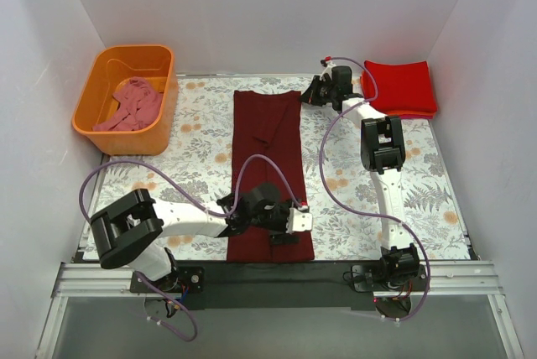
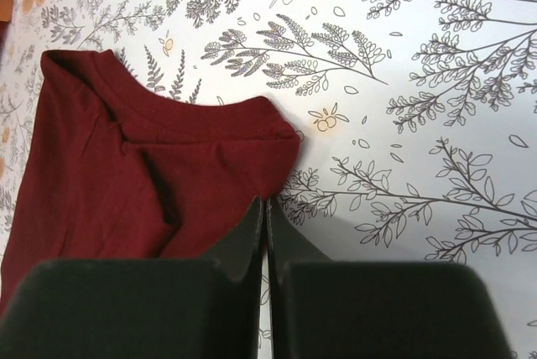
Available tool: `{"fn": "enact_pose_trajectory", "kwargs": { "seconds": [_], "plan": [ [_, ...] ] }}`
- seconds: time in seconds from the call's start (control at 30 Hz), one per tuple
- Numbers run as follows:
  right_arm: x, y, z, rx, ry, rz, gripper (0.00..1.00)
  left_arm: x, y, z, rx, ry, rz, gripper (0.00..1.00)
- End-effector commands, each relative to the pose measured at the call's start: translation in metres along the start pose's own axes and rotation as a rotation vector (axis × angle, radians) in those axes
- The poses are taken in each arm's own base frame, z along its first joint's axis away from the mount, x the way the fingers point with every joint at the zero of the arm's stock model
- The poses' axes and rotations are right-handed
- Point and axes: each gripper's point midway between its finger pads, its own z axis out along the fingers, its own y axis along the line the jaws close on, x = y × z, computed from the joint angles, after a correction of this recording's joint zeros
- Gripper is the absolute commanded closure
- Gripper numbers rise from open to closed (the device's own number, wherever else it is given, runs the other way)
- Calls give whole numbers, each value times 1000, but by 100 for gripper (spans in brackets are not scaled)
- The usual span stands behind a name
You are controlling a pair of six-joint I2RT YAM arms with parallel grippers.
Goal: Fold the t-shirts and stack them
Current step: Fold the tshirt
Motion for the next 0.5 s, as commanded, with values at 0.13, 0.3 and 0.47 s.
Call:
{"fn": "enact_pose_trajectory", "kwargs": {
  "seconds": [0.13, 0.3, 0.47],
  "plan": [
    [1, -10, 3, -5, -21, 21, 99, -48, -37, 13, 111, -90, 83, 38],
    [0, -11, 2, -6, -23, 28, 99, -38, -47, 25, 173, -83, 146, 39],
    [1, -11, 2, -13, -21, 32, 99, -36, -51, 35, 217, -89, 181, 41]
  ]
}}
